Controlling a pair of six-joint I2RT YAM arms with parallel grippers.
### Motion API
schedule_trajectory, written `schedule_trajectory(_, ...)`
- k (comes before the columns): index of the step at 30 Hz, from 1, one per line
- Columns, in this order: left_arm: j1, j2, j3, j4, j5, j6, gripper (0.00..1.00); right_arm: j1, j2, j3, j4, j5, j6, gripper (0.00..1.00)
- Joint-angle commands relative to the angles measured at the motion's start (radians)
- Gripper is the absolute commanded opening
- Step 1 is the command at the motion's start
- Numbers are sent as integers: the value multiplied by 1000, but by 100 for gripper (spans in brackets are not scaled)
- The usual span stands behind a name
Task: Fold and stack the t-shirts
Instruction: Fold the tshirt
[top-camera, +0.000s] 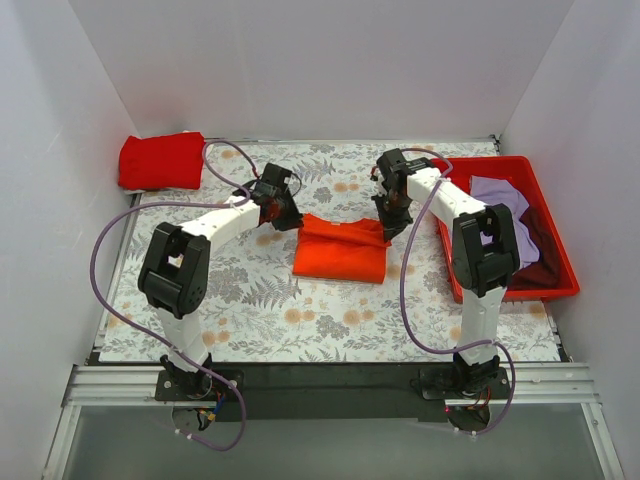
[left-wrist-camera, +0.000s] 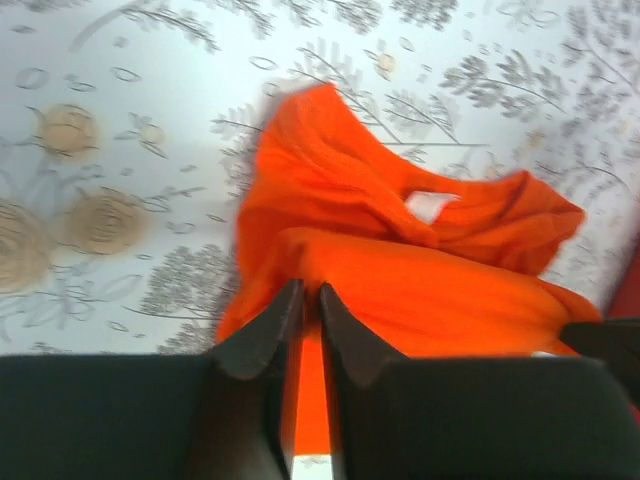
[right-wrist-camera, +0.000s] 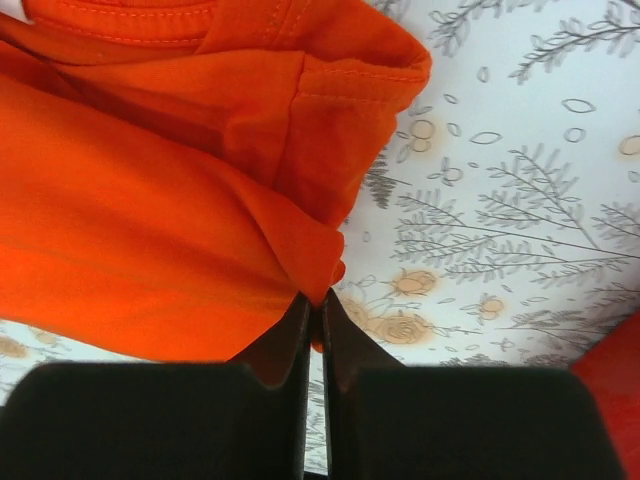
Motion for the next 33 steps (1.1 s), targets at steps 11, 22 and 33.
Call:
schedule_trajectory(11, 39, -170, -41, 24, -111, 32, 59, -27, -183, 13, 34, 170, 18, 47)
schedule_trajectory(22, -93, -425, -339, 151, -13, 32, 60, -28, -544, -390, 429, -231, -43, 44)
schedule_trajectory(33, -102, -145, -257, 352, 91, 47, 31, -103, -443, -573, 704, -577, -55, 41)
